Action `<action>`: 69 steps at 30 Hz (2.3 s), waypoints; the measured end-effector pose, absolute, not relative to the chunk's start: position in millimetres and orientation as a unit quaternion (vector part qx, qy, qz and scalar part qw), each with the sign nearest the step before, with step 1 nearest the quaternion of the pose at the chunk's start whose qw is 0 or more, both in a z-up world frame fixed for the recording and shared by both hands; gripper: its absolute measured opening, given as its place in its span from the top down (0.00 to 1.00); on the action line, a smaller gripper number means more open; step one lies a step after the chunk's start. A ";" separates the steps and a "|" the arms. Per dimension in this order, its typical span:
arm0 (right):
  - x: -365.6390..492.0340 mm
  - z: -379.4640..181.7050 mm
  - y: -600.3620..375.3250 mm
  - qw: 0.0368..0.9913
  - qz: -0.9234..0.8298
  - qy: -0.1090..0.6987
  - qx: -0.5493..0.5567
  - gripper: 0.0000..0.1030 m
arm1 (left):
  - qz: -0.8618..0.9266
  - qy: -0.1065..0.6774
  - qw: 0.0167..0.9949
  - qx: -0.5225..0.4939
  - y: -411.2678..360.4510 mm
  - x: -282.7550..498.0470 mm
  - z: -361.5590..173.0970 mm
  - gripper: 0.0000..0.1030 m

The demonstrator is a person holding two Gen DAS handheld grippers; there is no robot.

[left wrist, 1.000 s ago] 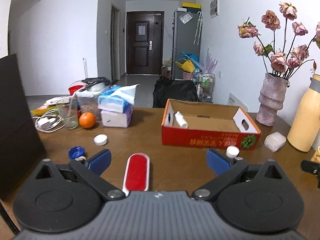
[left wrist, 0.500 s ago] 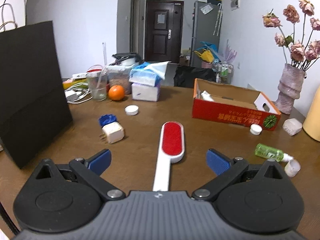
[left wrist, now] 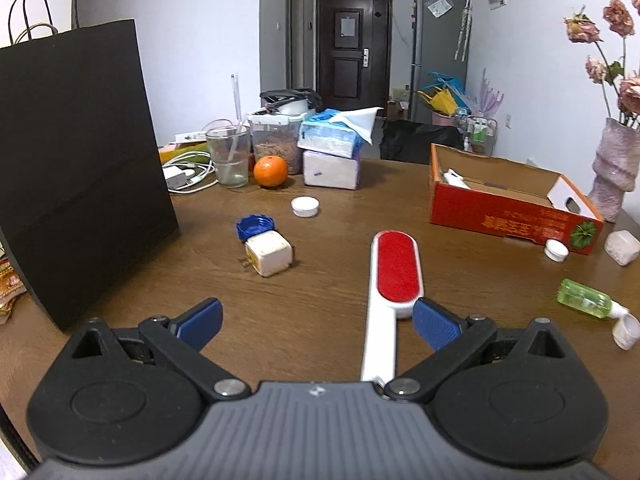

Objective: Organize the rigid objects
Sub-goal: 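Withdraw both open tools from the cardboard box back over the table, then close the right tool on the white tape roll while the left tool approaches the plug adapter, then close the left tool on the white plug adapter while the right tool holds the tape roll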

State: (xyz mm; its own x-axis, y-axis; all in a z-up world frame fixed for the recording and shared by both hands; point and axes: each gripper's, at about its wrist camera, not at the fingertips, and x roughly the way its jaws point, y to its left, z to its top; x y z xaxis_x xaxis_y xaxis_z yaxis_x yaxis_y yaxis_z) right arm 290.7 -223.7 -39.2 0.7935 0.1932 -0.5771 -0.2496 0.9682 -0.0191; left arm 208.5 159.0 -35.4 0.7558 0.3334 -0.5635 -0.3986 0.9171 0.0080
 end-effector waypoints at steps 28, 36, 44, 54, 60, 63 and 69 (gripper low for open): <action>370.3 -121.3 -208.5 0.923 0.079 0.375 -0.039 0.27 | 0.217 0.308 0.923 -0.081 210.0 241.2 -61.7 0.00; 374.3 -127.3 -207.4 0.921 0.085 0.380 -0.029 0.59 | 0.222 0.309 0.921 -0.085 226.6 257.8 -68.9 0.00; 373.3 -127.0 -213.9 0.925 0.067 0.373 -0.016 0.59 | 0.227 0.313 0.918 -0.088 240.0 279.6 -78.6 0.00; 371.3 -124.1 -217.7 0.931 0.054 0.362 -0.011 0.59 | 0.242 0.316 0.912 -0.099 254.7 317.5 -94.6 0.00; 367.8 -121.7 -218.5 0.933 0.051 0.356 -0.011 0.59 | 0.263 0.316 0.907 -0.090 261.5 339.4 -101.9 0.00; 367.8 -121.1 -219.5 0.934 0.048 0.355 -0.009 0.59 | 0.275 0.321 0.902 -0.090 266.1 349.9 -108.1 0.00; 368.0 -121.0 -219.9 0.935 0.044 0.353 -0.007 0.59 | 0.295 0.329 0.892 -0.098 275.0 367.2 -121.0 0.00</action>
